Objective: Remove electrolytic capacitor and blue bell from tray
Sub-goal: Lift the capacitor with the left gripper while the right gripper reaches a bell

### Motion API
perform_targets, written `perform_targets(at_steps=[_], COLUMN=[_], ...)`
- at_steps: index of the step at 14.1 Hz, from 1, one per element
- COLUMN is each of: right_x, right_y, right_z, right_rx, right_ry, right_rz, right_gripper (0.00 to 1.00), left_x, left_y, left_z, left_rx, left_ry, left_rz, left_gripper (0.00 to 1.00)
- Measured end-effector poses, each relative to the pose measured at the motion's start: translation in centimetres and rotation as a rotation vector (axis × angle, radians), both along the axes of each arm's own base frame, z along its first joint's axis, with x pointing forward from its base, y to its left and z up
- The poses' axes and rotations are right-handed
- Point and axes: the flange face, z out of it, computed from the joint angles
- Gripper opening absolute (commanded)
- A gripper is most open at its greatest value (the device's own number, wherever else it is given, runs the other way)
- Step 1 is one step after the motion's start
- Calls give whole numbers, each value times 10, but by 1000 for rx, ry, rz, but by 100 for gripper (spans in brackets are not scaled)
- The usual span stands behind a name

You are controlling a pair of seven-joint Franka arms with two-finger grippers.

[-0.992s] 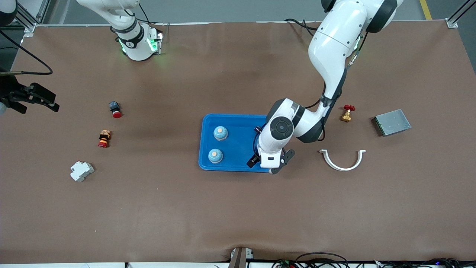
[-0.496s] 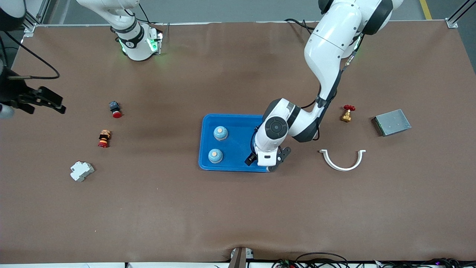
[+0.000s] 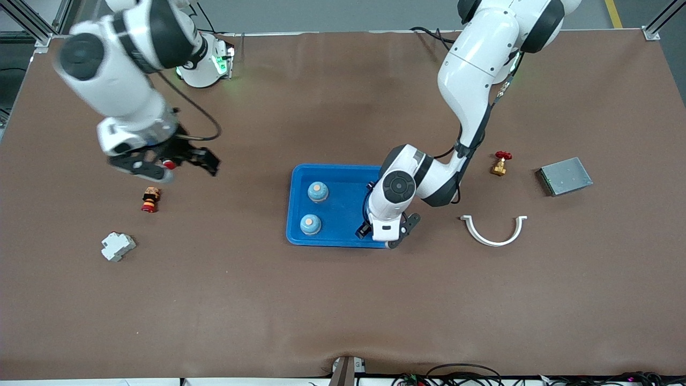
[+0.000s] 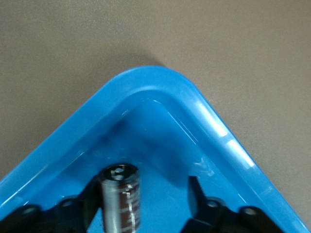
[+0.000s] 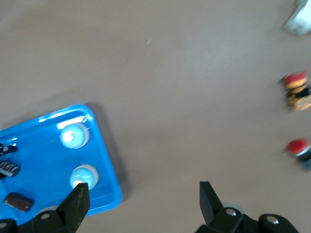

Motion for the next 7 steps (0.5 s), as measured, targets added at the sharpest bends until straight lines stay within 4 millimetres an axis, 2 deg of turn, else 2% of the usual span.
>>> perform_targets(at_steps=[1, 3, 5, 7], right_x=[-8, -12, -5, 0], right_y=[19, 46, 61, 77], right_z=[-15, -46, -78, -106], right_rx=[2, 4, 11, 13], right_ry=[5, 14, 12, 17], right_rz=[-19, -43, -76, -99], right_gripper=[100, 100, 100, 100], left_x=[0, 1, 1, 2], left_y=[0, 0, -1, -1], left_z=[0, 2, 2, 4], left_rx=[0, -2, -3, -5], left_ry=[0, -3, -4, -7], left_rz=[0, 0, 0, 1], left_gripper=[16, 7, 0, 0])
